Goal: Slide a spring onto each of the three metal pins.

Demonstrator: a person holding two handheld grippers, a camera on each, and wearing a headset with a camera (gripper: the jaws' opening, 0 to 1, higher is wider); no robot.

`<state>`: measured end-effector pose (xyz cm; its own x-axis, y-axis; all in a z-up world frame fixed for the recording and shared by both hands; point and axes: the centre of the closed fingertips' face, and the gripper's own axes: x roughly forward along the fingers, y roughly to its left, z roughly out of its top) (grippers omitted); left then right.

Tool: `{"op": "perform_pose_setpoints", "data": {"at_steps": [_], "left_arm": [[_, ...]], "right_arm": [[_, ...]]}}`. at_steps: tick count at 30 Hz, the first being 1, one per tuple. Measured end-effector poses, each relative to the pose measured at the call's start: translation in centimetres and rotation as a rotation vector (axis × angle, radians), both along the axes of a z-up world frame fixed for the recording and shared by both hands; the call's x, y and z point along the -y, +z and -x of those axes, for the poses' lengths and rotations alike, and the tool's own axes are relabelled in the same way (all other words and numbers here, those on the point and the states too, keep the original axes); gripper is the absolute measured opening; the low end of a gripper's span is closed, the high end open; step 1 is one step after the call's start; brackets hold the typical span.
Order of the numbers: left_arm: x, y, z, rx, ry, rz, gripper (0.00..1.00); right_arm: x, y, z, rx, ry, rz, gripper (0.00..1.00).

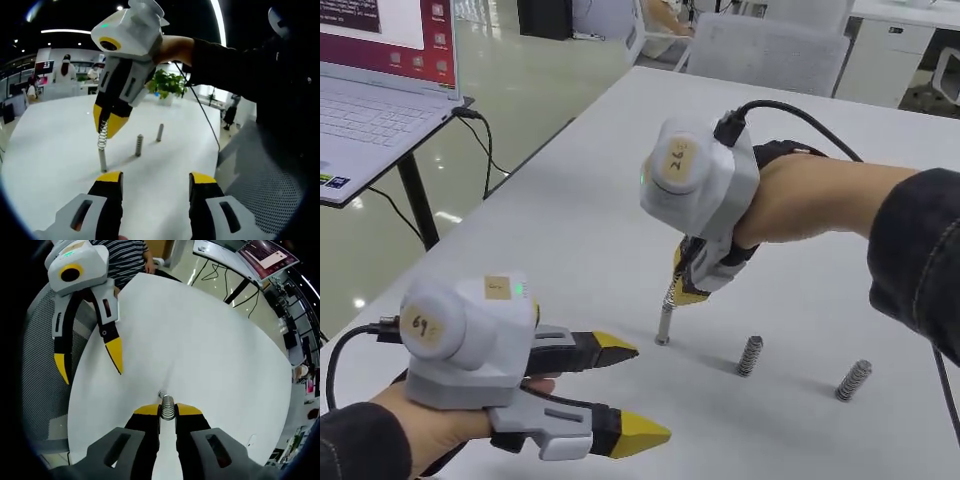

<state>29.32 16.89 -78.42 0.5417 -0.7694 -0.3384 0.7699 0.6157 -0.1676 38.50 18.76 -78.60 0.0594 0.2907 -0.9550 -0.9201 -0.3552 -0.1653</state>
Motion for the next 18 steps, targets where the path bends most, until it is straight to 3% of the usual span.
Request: {"op": "perform_pose_setpoints", "data": {"at_steps": [18], "left_arm": [[0.0,-0.1,0.0,-0.001,0.0,-0.005,0.47]], "right_arm": [[-0.6,-2.1,-0.3,-0.035,-0.004,0.048,0.08]]}}
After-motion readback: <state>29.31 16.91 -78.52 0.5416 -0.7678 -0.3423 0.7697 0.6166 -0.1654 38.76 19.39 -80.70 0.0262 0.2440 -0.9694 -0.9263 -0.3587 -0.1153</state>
